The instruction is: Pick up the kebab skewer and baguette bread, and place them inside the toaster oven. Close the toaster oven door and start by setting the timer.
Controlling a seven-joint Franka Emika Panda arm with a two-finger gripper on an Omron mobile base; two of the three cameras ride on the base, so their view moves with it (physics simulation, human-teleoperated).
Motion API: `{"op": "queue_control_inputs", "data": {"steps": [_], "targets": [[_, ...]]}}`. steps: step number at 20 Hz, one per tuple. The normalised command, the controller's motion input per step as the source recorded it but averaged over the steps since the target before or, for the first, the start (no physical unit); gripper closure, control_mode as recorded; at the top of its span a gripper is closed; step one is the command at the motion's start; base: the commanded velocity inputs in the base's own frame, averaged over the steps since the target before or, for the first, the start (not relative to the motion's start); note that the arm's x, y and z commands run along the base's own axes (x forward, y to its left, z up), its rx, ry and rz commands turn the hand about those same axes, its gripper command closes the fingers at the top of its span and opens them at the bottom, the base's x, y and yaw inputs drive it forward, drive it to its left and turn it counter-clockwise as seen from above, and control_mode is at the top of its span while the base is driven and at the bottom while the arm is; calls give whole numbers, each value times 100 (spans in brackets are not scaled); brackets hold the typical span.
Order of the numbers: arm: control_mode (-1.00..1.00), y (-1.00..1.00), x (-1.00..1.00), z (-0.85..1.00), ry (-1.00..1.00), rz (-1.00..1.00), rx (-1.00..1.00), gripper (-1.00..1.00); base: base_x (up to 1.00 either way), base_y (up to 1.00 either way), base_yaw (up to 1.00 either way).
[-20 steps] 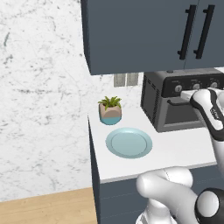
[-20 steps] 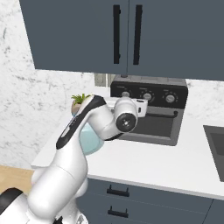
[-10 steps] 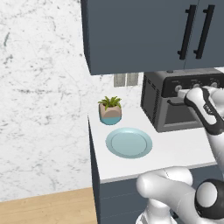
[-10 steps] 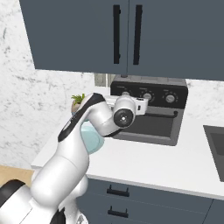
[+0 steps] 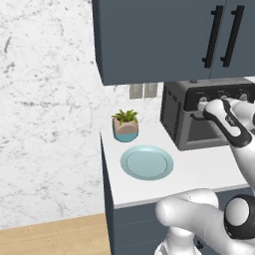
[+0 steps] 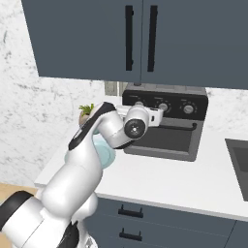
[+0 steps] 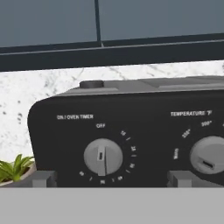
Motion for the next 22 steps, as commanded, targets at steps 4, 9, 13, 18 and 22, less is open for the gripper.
{"op": "queue_control_inputs", "data": {"steps": [4,9,13,18,22], "targets": [[-100,4,24,-10,0,0,-1,-100,0,0,0],[-100,9,19,-1,0,0,0,-100,0,0,0],[-100,3,7,0,0,0,0,-100,0,0,0],[-100,1,9,0,0,0,0,-100,0,0,0],[-100,3,9,0,0,0,0,-100,0,0,0]]}}
